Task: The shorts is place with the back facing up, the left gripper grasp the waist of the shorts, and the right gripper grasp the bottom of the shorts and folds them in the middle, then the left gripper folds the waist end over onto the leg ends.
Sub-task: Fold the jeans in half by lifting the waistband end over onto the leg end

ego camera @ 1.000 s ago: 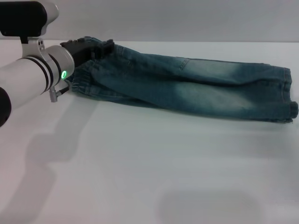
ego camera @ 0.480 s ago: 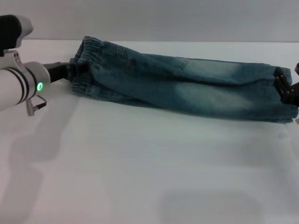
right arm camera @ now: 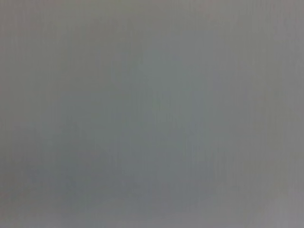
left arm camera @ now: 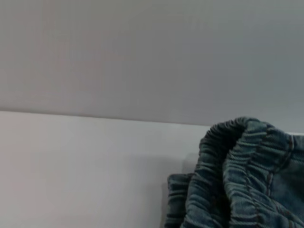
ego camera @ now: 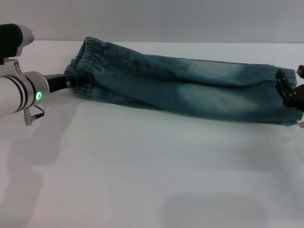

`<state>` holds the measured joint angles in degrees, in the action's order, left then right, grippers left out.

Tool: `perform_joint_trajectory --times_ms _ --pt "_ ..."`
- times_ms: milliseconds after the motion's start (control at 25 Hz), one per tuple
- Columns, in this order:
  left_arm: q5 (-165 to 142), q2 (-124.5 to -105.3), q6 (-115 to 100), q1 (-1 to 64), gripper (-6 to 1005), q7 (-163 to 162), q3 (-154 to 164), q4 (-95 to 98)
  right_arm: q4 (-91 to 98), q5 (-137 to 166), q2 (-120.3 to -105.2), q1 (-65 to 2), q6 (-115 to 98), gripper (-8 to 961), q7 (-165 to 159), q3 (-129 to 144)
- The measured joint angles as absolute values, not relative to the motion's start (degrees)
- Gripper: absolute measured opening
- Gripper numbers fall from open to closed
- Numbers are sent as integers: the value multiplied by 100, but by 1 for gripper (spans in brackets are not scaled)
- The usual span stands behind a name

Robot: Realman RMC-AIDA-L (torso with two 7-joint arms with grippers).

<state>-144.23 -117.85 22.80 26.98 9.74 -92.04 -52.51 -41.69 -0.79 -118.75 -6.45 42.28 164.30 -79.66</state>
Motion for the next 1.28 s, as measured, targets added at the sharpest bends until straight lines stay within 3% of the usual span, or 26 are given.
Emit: perform_joint_trajectory --times_ms 880,1280 --pt "-14384 -11820 2618 3024 815 976 -9054 -4979 -4501 -79 -11878 -416 4197 492 16402 -7868" --pt "-14357 -11820 2534 2861 801 988 -8760 -5308 -4584 -79 -11873 -262 4204 487 16400 -7840"
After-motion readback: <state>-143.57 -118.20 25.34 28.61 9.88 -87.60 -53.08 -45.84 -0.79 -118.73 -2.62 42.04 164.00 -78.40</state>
